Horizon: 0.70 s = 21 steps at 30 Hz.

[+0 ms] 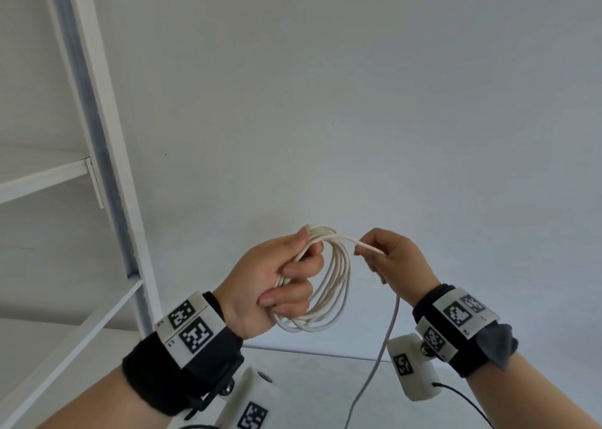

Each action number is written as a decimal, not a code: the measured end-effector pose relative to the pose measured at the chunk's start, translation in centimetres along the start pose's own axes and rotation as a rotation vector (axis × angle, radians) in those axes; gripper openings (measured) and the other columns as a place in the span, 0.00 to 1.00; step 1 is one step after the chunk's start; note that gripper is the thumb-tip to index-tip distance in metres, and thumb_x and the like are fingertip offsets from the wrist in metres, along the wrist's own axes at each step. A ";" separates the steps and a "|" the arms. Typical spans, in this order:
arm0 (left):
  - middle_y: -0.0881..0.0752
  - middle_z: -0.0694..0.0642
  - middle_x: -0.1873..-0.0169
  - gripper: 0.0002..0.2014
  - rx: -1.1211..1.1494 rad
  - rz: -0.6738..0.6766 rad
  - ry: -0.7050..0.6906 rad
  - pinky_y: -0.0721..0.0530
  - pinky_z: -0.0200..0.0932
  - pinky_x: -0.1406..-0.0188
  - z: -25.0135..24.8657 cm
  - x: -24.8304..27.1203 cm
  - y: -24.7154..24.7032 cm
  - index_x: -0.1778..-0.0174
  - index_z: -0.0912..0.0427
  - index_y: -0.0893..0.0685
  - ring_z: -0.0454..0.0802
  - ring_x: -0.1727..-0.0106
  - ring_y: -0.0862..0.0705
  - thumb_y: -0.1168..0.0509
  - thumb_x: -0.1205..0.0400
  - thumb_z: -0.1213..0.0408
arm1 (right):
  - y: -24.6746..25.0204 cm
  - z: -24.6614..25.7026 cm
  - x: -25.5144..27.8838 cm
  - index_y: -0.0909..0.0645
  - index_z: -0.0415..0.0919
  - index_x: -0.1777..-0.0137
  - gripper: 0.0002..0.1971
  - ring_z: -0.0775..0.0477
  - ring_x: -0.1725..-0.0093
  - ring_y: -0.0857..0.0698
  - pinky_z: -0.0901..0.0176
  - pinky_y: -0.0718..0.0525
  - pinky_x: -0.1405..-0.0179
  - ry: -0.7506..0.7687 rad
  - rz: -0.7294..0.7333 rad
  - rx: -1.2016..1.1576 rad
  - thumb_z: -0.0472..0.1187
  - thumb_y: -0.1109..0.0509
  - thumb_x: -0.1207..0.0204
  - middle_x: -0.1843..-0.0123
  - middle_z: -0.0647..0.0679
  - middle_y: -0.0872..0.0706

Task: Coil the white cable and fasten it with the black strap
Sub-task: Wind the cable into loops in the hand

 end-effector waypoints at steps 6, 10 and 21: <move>0.29 0.48 0.80 0.13 0.277 0.140 -0.051 0.32 0.33 0.89 -2.2 -0.7 -0.4 0.58 0.60 0.24 0.40 0.88 0.42 0.44 0.17 0.53 | -2.8 -3.1 1.7 0.19 0.39 0.64 0.09 0.51 0.82 0.30 0.64 0.27 0.83 -0.210 0.175 -0.264 0.36 0.35 0.22 0.81 0.49 0.25; 0.25 0.55 0.76 0.17 0.455 0.262 -0.101 0.30 0.39 0.81 -4.9 -0.7 0.1 0.52 0.64 0.26 0.44 0.83 0.34 0.51 0.12 0.54 | -4.5 -6.1 3.7 0.20 0.41 0.66 0.11 0.54 0.82 0.33 0.66 0.31 0.84 -0.365 0.277 -0.381 0.35 0.35 0.22 0.80 0.51 0.28; 0.25 0.48 0.80 0.19 0.367 -0.039 -0.377 0.30 0.34 0.85 -10.5 0.5 7.4 0.61 0.60 0.22 0.41 0.89 0.33 0.50 0.13 0.53 | -1.7 -11.1 6.1 0.22 0.41 0.62 0.11 0.56 0.80 0.39 0.69 0.43 0.84 -0.470 0.013 -0.717 0.30 0.40 0.21 0.76 0.52 0.34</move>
Point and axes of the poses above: each hand's wrist, its own x-axis away from the middle knuckle, its own y-axis out of the back of the hand, z = x × y, the point moved 10 cm from there along -x, towards the middle knuckle
